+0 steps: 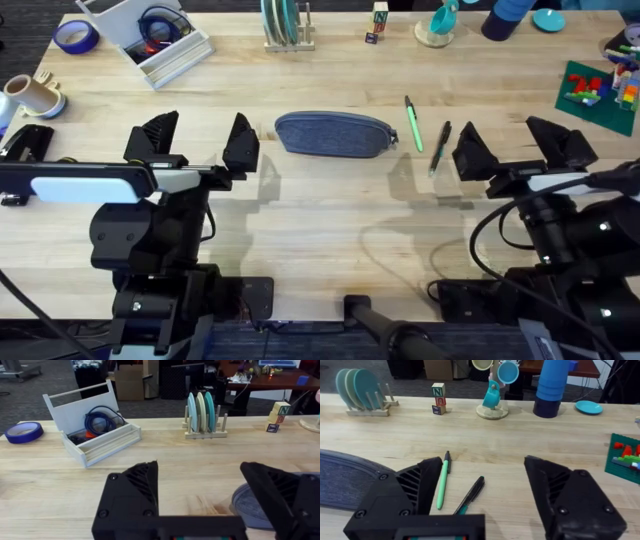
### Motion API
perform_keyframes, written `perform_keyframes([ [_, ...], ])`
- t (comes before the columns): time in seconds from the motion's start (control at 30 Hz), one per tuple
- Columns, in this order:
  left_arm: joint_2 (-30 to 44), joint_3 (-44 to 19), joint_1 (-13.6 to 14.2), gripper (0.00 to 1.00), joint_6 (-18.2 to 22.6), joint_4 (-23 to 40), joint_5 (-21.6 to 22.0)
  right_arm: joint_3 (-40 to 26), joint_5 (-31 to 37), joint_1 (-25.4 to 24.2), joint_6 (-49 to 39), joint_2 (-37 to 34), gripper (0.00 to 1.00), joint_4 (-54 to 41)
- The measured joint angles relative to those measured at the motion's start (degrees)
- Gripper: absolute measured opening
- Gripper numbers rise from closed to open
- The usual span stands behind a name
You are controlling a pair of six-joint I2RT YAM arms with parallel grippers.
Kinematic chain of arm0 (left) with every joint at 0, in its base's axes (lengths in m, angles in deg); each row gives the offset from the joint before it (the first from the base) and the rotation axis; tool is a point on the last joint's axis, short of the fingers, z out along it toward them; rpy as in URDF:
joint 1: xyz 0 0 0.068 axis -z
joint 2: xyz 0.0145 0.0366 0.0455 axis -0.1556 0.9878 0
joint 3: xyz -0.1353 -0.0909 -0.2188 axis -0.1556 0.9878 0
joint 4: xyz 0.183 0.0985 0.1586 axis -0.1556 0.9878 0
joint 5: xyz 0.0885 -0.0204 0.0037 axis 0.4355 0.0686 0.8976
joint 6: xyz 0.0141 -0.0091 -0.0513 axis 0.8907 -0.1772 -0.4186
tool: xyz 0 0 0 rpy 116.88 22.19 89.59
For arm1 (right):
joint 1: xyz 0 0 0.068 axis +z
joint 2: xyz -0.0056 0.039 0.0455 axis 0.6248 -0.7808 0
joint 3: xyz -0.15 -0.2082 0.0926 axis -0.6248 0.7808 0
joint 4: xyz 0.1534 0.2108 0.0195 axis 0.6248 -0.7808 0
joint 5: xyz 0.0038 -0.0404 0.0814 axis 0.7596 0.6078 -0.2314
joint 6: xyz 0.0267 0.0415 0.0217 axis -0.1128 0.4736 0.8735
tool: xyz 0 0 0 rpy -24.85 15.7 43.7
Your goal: Unzip the bag, pick up the pens from the table one at a time and place them inside, then zip the bag closed.
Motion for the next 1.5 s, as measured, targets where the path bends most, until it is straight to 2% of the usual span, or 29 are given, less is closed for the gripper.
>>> perform_keyframes([
  [0.77, 0.0, 0.0, -0.02, 0.993, 0.02, 0.21, -0.01, -0.02, -0.02, 0.0, 0.0, 0.0, 0.998, -0.2],
  [0.97, 0.0, 0.0, -0.02, 0.995, 0.04, -0.16, -2.68, 0.0, -1.24, 0.0, -0.02, -0.05, 0.996, 1.95],
  [1.2, 0.0, -0.2, -0.02, 0.995, 0.53, -0.42, -2.58, -0.29, -2.93, 0.0, -0.02, -0.04, 0.995, 3.82],
  [1.33, 0.0, -2.76, -0.02, 0.995, 1.81, -0.07, -1.67, -2.08, -3.11, 0.0, 0.0, -0.06, 0.995, 3.76],
  [1.5, 0.15, -10.41, -0.02, 0.993, 3.43, 0.28, 0.38, -6.45, -3.48, 0.0, -0.02, -0.05, 0.995, 3.07],
])
